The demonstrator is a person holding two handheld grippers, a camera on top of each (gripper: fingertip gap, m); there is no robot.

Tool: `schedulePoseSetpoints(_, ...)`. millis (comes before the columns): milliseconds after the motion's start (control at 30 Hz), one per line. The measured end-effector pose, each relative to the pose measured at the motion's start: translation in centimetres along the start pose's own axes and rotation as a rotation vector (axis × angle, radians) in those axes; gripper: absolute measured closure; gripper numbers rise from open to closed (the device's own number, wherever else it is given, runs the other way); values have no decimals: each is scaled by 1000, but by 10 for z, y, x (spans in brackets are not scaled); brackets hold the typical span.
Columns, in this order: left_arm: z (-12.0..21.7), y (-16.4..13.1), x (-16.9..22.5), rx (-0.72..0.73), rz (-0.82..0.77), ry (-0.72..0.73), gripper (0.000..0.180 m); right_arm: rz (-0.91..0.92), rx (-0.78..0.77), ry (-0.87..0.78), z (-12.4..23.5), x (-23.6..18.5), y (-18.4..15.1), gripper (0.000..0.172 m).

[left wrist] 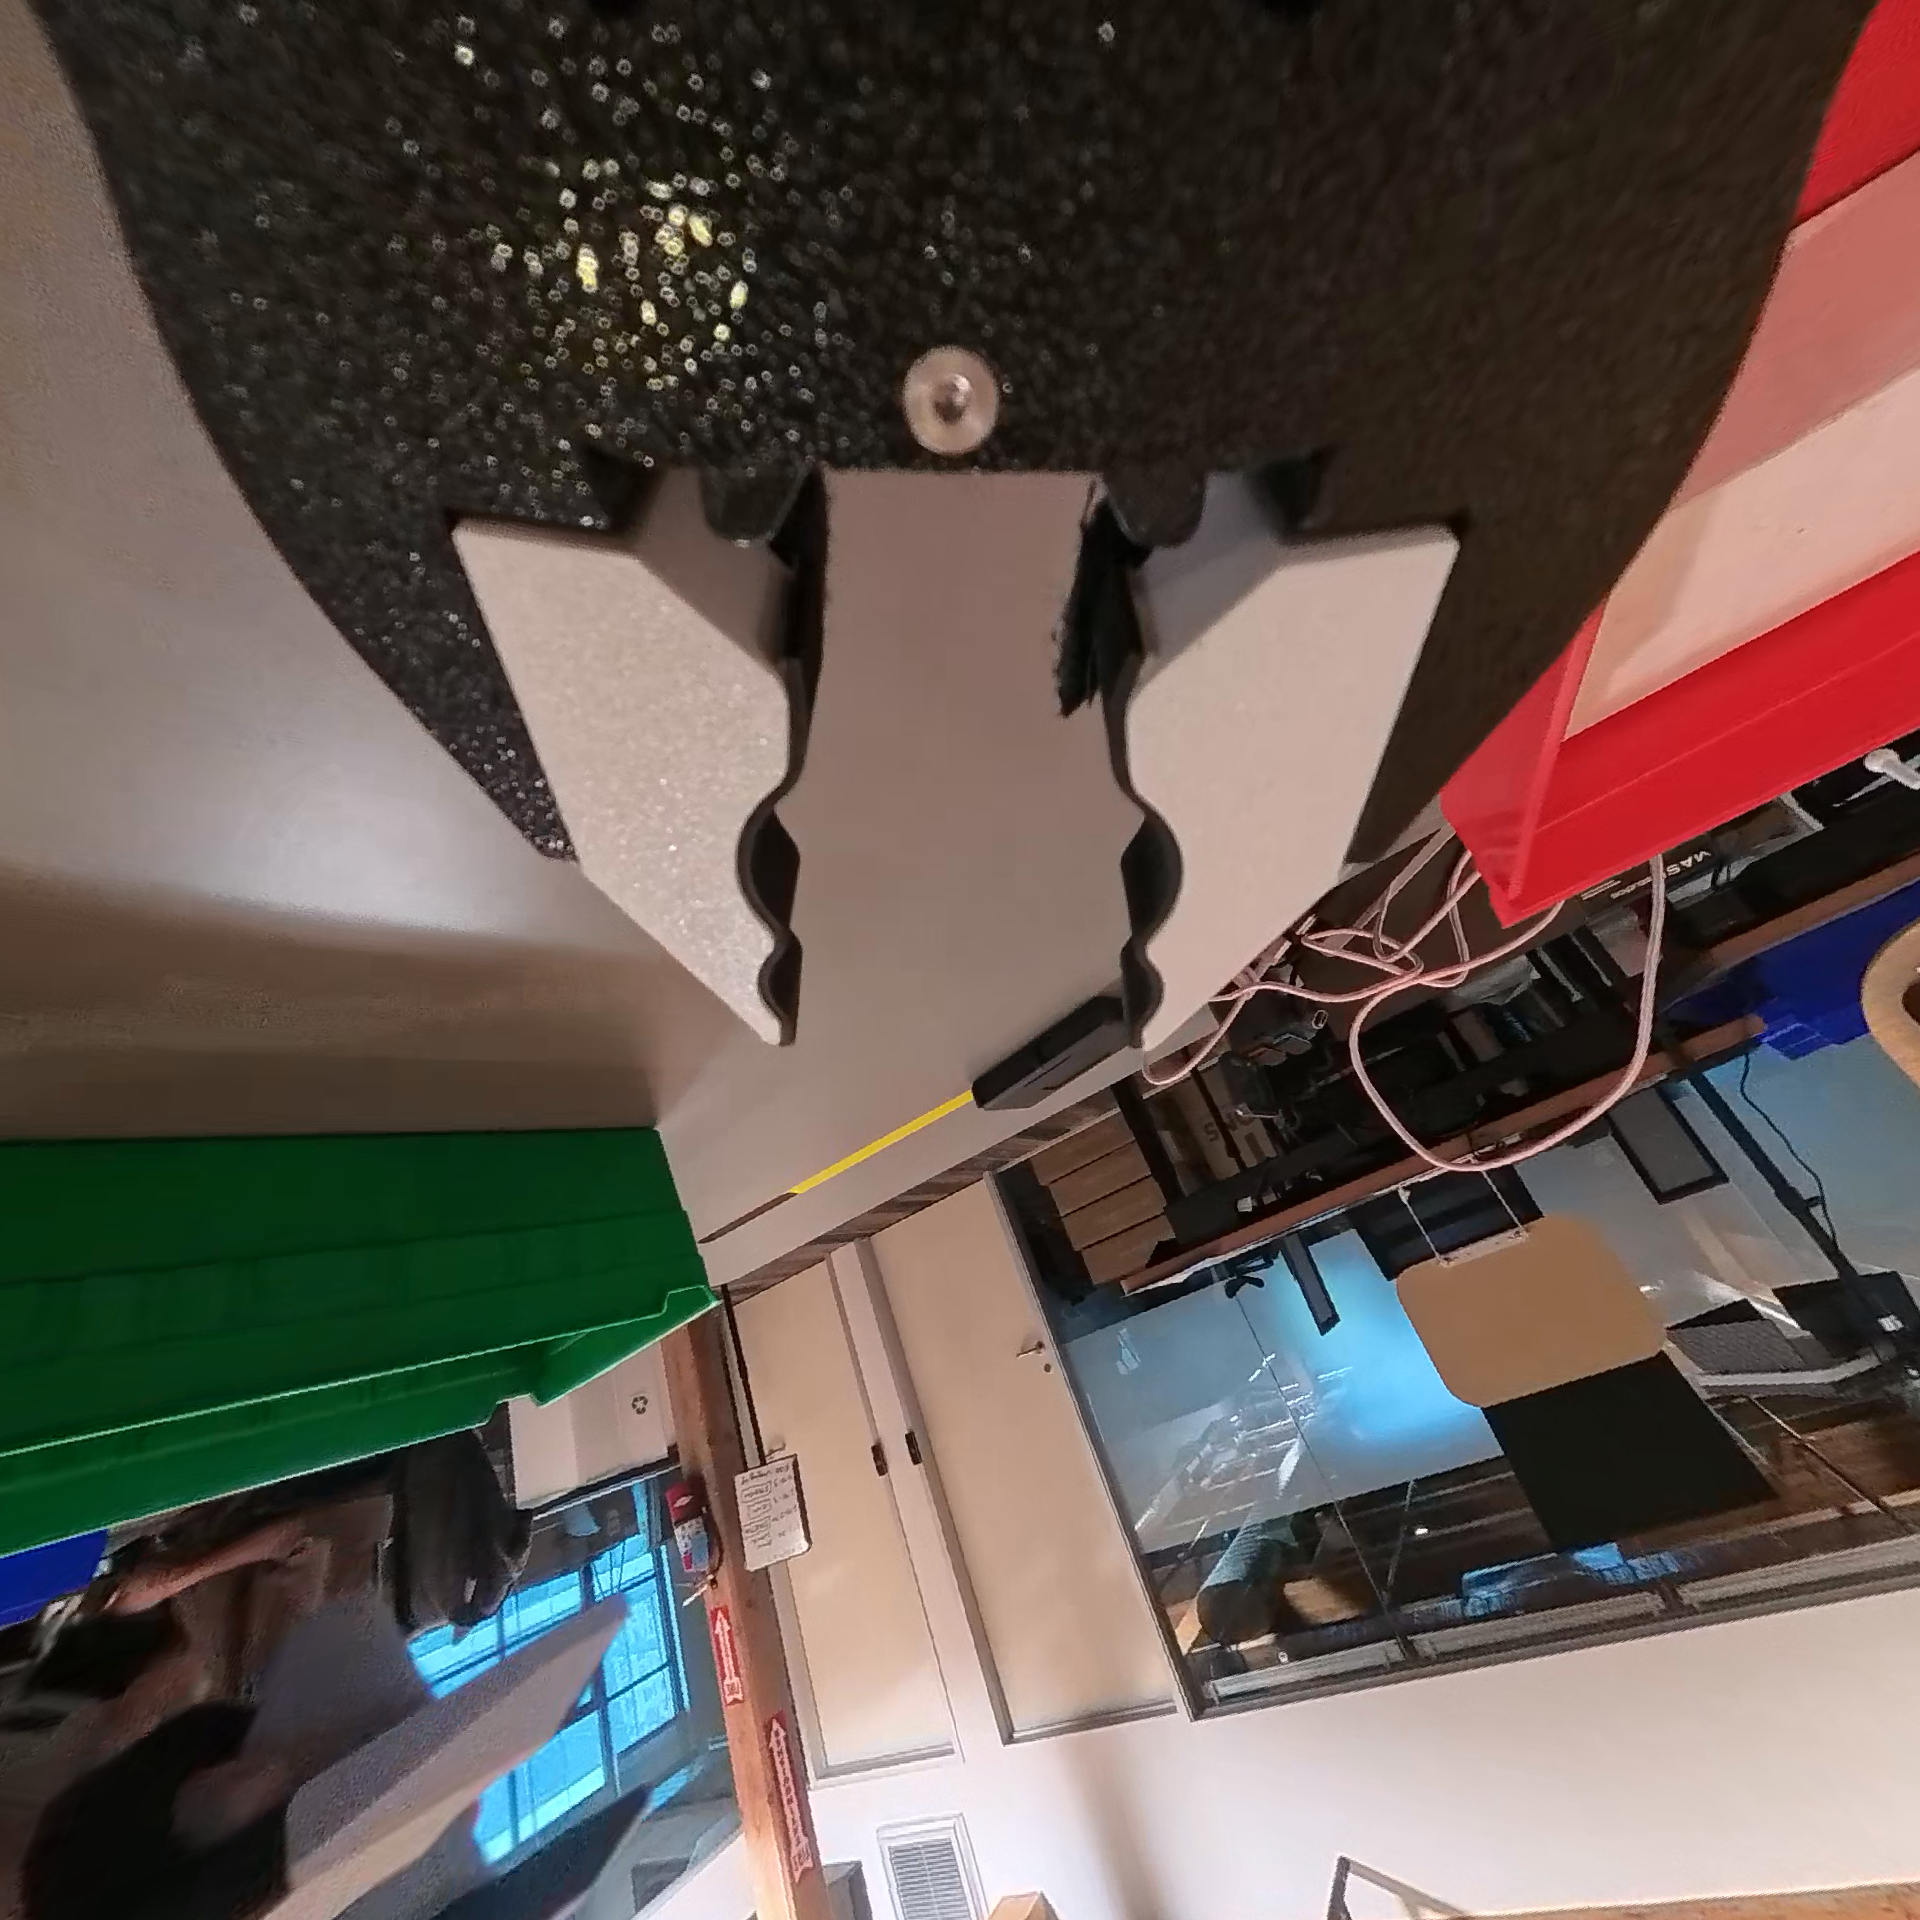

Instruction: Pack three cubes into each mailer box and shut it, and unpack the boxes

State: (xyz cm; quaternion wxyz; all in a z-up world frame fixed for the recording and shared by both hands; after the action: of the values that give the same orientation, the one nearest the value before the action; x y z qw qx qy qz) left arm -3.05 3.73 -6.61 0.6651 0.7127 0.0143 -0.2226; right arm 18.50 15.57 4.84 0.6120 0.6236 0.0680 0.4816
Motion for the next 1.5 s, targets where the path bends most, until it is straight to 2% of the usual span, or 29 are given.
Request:
schedulePoseSetpoints(133,1,1,-1,4,-6,6,120,-76,197,58,-41,-61,5,74)
schedulePoseSetpoints(233,1,1,-2,9,2,7,120,-104,323,-56,-73,-82,-11,76)
schedulePoseSetpoints(333,1,-1,-2,4,6,8,120,-42,484,-173,-85,-100,-26,78)
schedulePoseSetpoints(467,0,-2,0,-3,7,-4,120,139,467,-100,-93,-130,-36,77)
schedulePoseSetpoints(600,0,-2,0,1,-14,16,120,110,484,-95,-91,-129,-33,82)
schedulePoseSetpoints(667,1,0,-5,17,-18,74,109,109,471,-94,-94,-128,-36,87)
schedulePoseSetpoints(767,3,1,-8,40,-29,128,97,104,457,-97,-97,-126,-39,86)
schedulePoseSetpoints(967,9,9,-3,116,1,118,66,68,452,-79,-102,-124,-41,71)
schedulePoseSetpoints(1133,36,35,-23,244,41,175,67,27,461,-73,-102,-120,-42,64)
schedulePoseSetpoints(1267,66,70,-64,283,-32,264,76,-23,450,-51,-106,-118,-44,62)
schedulePoseSetpoints(1367,75,88,-105,236,-186,310,80,-73,427,-31,-110,-117,-47,60)
schedulePoseSetpoints(1400,71,89,-118,184,-236,286,80,-91,424,-25,-111,-116,-48,60)
schedulePoseSetpoints(1500,43,62,-145,-148,-418,25,75,-128,421,-15,-113,-114,-49,59)
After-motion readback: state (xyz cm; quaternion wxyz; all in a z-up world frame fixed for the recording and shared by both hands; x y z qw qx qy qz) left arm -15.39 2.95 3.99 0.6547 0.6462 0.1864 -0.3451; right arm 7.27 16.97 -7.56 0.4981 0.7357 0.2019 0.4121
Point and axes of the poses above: each gripper's, where its closed fingertips meet, z back along the fingers, y out of its top, x = y × z across the jaws, the point moved 6 cm from there along z, back along the fingers, and after that the axes turned 5 degrees about -x, right-handed, at the moved point
